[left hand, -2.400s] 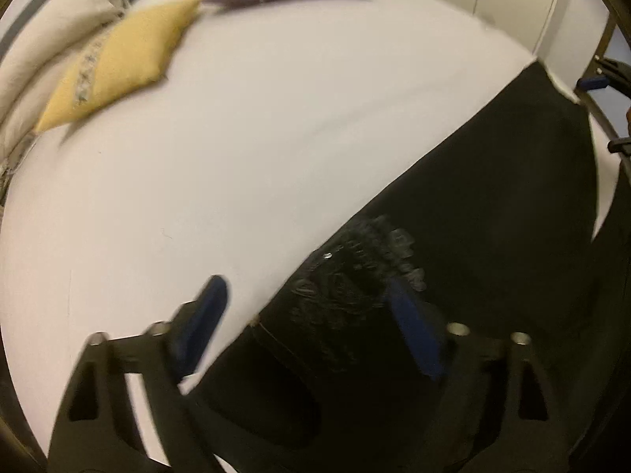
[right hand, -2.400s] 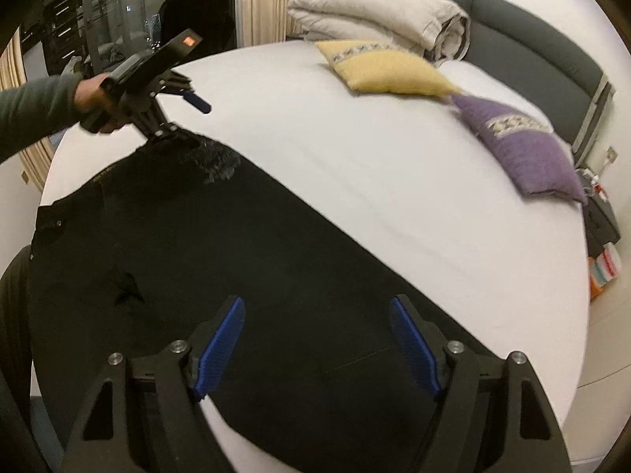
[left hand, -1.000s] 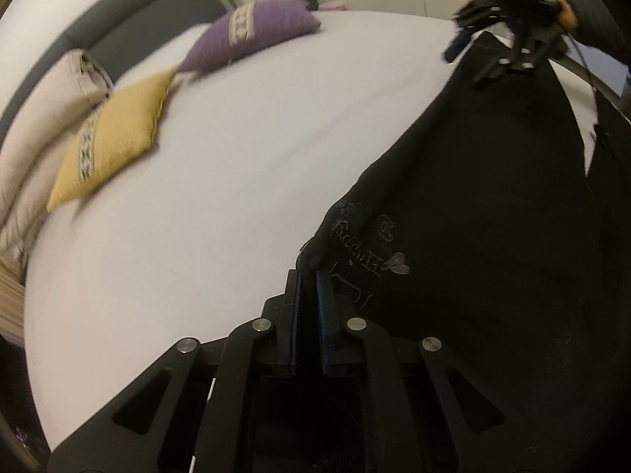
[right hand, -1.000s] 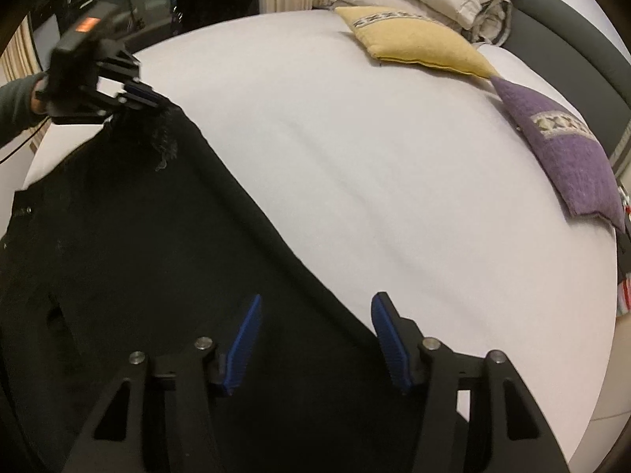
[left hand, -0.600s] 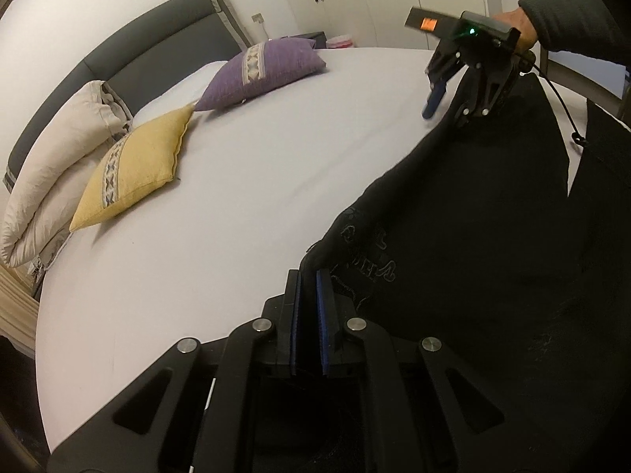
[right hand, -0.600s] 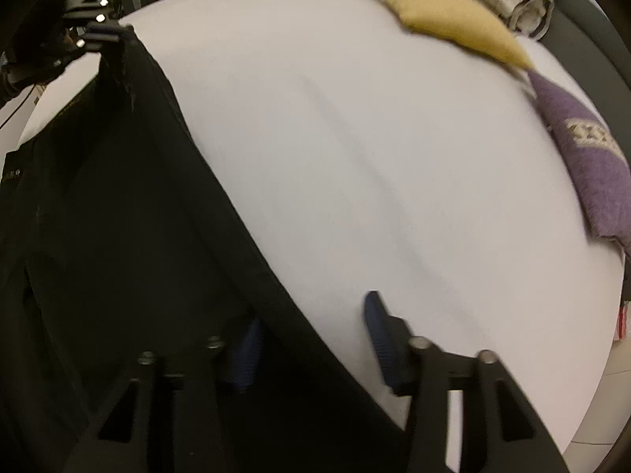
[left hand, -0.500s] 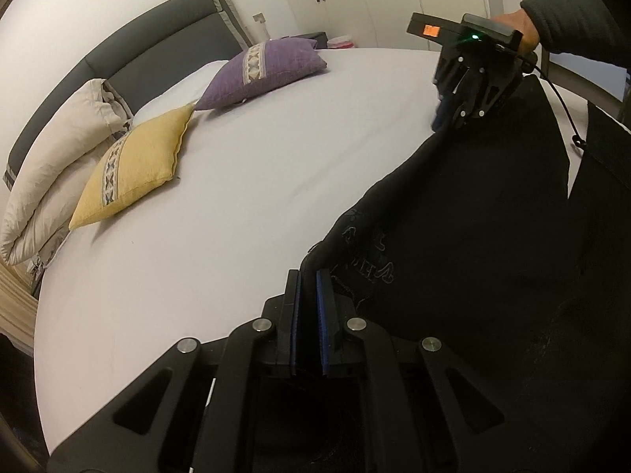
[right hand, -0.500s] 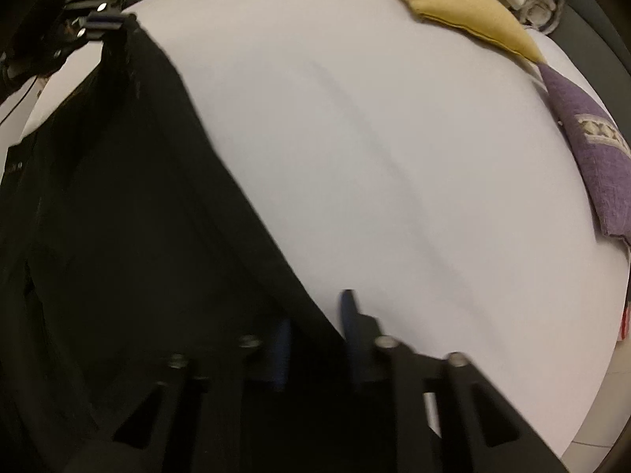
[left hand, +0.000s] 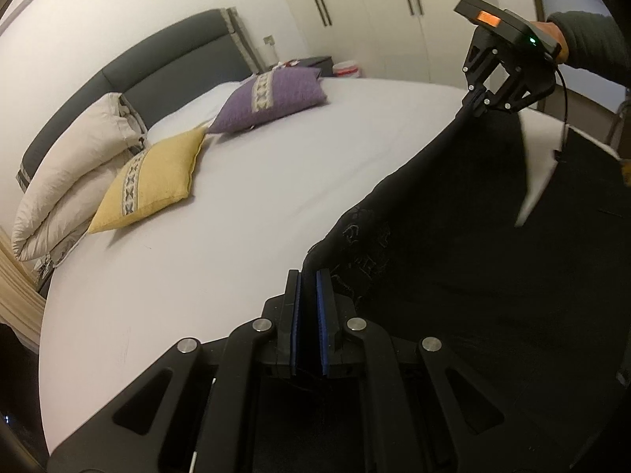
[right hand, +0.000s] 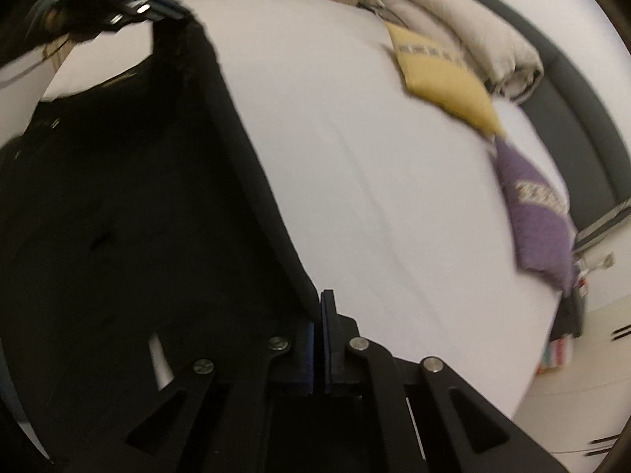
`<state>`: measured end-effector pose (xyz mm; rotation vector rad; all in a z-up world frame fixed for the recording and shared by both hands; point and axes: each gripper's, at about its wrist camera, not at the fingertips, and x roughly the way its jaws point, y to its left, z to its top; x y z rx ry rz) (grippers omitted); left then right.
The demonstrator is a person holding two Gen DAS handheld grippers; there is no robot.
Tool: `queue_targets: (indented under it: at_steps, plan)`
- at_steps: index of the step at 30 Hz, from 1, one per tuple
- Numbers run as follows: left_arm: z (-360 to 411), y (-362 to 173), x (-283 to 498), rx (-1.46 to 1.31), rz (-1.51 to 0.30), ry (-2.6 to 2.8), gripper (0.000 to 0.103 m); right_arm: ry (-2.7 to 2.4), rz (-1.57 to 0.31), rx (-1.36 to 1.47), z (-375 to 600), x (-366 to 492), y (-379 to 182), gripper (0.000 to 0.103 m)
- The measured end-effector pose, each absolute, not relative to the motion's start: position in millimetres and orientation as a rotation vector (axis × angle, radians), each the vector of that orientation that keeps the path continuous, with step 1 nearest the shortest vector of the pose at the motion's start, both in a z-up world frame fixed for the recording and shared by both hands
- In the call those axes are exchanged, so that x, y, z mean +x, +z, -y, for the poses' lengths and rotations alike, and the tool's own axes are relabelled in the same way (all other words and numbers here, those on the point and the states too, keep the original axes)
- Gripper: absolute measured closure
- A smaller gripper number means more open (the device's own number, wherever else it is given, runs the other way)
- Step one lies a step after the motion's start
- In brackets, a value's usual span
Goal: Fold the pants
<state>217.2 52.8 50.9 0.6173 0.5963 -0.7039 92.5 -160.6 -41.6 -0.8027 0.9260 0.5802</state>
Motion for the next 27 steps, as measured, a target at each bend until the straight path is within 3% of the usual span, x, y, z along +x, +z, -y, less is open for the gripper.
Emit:
queue_targets:
  at_steps: [8, 17, 27]
  plan:
    - [-74.8, 62.5, 98.2, 0.598, -0.589, -0.715, 0.097, 0.555, -0.834, -0.818, 141.9, -23.4, -25.0, 0.1]
    - [-90.1, -4.9, -23.4, 0.617, -0.696, -0.697, 0.097, 0.508, -0.88, -0.811, 105.9, -108.4, -76.9, 0.1]
    - [-108.5, -56.8, -72.6, 0.601, -0.757, -0.671, 0.097, 0.492, -0.936, -0.853, 73.7, -148.2, -121.7, 0.1]
